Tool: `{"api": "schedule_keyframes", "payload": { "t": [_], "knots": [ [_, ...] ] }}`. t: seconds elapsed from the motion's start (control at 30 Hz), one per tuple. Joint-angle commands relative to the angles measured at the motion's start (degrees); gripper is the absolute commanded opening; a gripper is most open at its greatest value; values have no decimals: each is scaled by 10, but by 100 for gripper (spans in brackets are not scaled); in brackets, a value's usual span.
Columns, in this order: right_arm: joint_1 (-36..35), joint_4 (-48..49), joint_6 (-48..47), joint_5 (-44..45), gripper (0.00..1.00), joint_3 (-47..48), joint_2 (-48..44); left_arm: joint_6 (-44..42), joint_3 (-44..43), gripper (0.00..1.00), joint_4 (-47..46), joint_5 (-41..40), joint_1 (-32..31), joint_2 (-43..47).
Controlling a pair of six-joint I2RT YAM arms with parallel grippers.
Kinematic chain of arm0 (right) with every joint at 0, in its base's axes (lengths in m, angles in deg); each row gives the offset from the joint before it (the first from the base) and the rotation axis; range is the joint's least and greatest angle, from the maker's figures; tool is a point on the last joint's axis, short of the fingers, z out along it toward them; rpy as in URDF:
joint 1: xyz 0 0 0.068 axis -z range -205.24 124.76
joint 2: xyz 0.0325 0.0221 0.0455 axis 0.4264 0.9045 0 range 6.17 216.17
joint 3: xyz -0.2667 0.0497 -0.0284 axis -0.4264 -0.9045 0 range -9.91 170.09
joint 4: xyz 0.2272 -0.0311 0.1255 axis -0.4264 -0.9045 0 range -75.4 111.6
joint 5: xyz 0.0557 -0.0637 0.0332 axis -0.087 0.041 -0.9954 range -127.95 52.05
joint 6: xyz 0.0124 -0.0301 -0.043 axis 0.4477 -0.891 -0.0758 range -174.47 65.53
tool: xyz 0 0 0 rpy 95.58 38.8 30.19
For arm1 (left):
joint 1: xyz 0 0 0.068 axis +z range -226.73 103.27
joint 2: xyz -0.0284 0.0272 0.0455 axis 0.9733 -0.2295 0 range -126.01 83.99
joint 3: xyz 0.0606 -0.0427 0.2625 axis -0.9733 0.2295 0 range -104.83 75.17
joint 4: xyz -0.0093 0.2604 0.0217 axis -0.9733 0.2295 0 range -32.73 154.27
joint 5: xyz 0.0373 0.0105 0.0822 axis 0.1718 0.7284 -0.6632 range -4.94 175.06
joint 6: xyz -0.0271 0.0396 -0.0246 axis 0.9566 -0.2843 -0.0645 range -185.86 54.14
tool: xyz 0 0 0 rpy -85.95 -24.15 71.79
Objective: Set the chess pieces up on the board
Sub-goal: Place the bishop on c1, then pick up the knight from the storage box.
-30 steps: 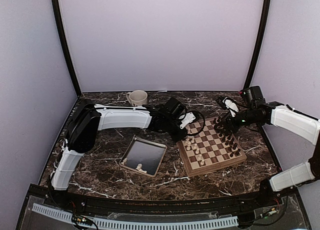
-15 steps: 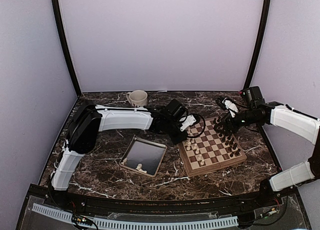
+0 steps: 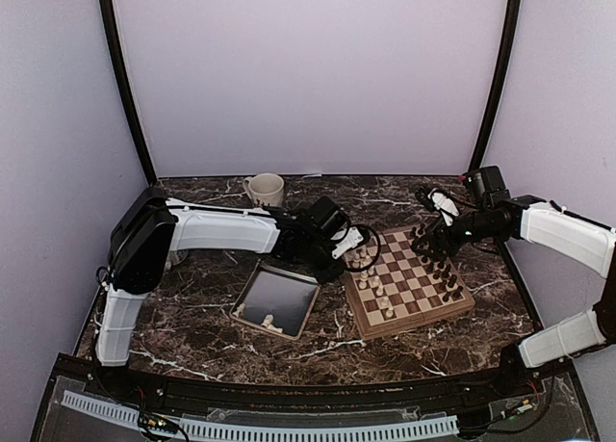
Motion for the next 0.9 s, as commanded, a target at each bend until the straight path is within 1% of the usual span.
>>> {"api": "schedule_keyframes", "payload": {
  "t": [0.0, 0.13, 0.23, 0.3, 0.43, 0.47, 0.5, 0.53, 0.57, 0.6, 0.63, 0.67, 0.7, 0.73, 0.8, 0.87],
  "knots": [
    [3, 3, -1, -14, 72, -1, -2, 25, 74, 32, 3, -22, -3, 95],
    [3, -1, -12, -41, 73, 0, -1, 51, 142, 32, 1, -18, -3, 150],
    [2, -11, -19, -54, 68, 8, 12, 71, 189, 32, 6, -22, -1, 188],
    [2, -22, -27, -53, 63, 22, 21, 83, 216, 32, 12, -32, 0, 213],
    [-9, -50, -39, -42, 56, 74, 30, 105, 268, 31, 7, -97, 7, 276],
    [-13, -54, -40, -36, 55, 88, 27, 110, 284, 40, -1, -101, 11, 296],
    [-16, -55, -40, -30, 55, 102, 24, 120, 302, 59, -14, -95, 17, 314],
    [-18, -53, -39, -21, 55, 115, 19, 127, 318, 74, -25, -69, 26, 328],
    [-19, -50, -38, -11, 55, 124, 14, 131, 326, 77, -21, -37, 40, 334],
    [-19, -45, -36, 0, 55, 133, 9, 135, 324, 75, -6, -5, 50, 337],
    [-19, -35, -32, 18, 55, 137, 3, 133, 322, 66, 12, 24, 58, 338],
    [-19, -22, -25, 40, 55, 136, -2, 131, 322, 61, 30, 38, 62, 338],
    [-19, -8, -17, 64, 56, 135, -6, 132, 324, 58, 48, 43, 62, 340],
    [-17, 8, -8, 81, 57, 132, -6, 135, 327, 56, 65, 44, 62, 343],
    [-2, 27, 31, 91, 69, 121, 4, 155, 331, 54, 97, 38, 62, 348],
    [14, 17, 49, 57, 75, 121, 30, 185, 335, 53, 125, 37, 62, 353]
  ]
}}
